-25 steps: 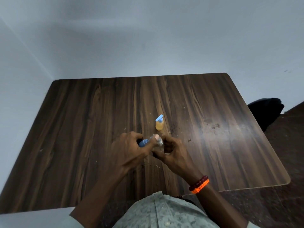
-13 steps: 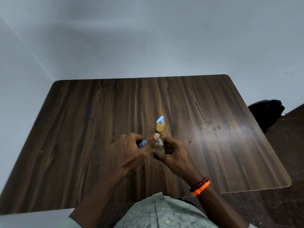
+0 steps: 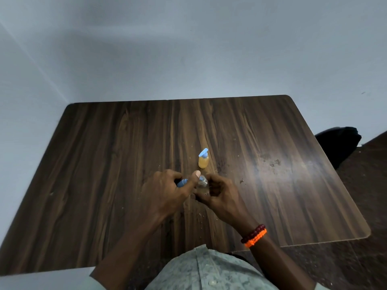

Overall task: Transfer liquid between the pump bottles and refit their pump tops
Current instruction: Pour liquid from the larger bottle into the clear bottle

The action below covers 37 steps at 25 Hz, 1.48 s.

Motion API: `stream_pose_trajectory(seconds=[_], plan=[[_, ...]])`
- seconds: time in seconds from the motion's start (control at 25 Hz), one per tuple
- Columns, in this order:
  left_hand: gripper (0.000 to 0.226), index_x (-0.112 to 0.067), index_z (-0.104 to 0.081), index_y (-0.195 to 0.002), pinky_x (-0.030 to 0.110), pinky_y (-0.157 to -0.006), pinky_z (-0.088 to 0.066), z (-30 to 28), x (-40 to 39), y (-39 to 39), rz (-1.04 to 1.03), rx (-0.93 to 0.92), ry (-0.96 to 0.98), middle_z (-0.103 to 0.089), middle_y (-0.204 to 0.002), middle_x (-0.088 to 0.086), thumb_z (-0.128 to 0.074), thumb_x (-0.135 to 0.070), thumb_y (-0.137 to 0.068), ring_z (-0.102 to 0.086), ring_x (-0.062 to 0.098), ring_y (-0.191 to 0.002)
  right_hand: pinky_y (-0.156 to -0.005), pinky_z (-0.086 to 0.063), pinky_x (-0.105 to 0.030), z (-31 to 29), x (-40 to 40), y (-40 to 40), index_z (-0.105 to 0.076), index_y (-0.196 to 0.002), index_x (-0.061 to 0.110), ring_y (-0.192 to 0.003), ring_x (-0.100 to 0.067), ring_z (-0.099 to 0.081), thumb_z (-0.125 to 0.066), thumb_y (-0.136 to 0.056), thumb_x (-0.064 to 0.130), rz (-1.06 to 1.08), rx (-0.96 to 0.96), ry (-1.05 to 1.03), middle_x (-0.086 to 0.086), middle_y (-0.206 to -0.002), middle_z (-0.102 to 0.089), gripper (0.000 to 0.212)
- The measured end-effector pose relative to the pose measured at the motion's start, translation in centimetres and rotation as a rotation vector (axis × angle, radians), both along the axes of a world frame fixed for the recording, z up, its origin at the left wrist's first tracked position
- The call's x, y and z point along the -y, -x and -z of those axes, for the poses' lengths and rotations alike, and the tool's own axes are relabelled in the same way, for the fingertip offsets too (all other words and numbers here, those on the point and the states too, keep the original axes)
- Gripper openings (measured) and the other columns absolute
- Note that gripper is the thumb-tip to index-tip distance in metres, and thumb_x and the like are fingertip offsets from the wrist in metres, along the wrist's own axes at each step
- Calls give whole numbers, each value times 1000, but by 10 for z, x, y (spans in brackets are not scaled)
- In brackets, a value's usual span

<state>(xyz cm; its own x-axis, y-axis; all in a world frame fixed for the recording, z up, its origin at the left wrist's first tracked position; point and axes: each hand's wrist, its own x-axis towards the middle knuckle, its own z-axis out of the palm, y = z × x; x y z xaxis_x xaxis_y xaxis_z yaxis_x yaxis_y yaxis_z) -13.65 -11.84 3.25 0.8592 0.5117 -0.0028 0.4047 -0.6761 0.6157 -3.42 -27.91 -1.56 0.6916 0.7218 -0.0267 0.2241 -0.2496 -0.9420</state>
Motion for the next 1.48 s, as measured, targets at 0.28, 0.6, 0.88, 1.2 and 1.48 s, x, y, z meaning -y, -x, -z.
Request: stream_pose_trajectory(seconds=[0.28, 0.6, 0.88, 1.2, 1.48], plan=[[94, -20, -58, -55, 26, -52, -41, 3, -4, -3, 20, -24, 32, -49, -47, -5, -21, -104, -72, -45, 8, -44, -67, -55, -17, -1, -1, -2, -74, -112, 18, -80, -2, -71, -85, -85, 28, 16, 21, 8, 4, -100, -77, 31], [90, -19, -66, -61, 27, -54, -45, 1, -5, -5, 12, -68, 9, -57, -51, -3, -24, -98, -73, -53, 9, -47, -78, -65, -44, 2, -1, -1, -74, -110, 17, -92, -14, -75, -83, -86, 29, 19, 15, 4, 0, -102, -77, 29], [78, -25, -57, -56, 22, -53, -34, -1, -4, -2, 18, -57, -16, -50, -48, -7, -24, -92, -78, -47, 6, -45, -78, -64, -38, 0, -1, -1, -73, -112, 19, -92, -11, -73, -81, -84, 38, -2, 21, 19, 3, -103, -76, 35], [95, -19, -62, -56, 28, -53, -45, 3, -5, -3, 2, -21, 43, -51, -46, -5, -22, -104, -72, -49, 8, -44, -79, -65, -42, -2, -2, -2, -73, -114, 19, -92, -13, -75, -83, -85, 33, 10, 17, 0, 3, -105, -77, 33], [96, -19, -69, -62, 25, -52, -43, 1, -5, -4, -1, -33, 17, -59, -51, 0, -22, -102, -73, -54, 8, -47, -80, -64, -43, -1, -3, 1, -73, -116, 17, -96, -12, -74, -82, -86, 30, 2, 30, 4, 3, -108, -76, 35]])
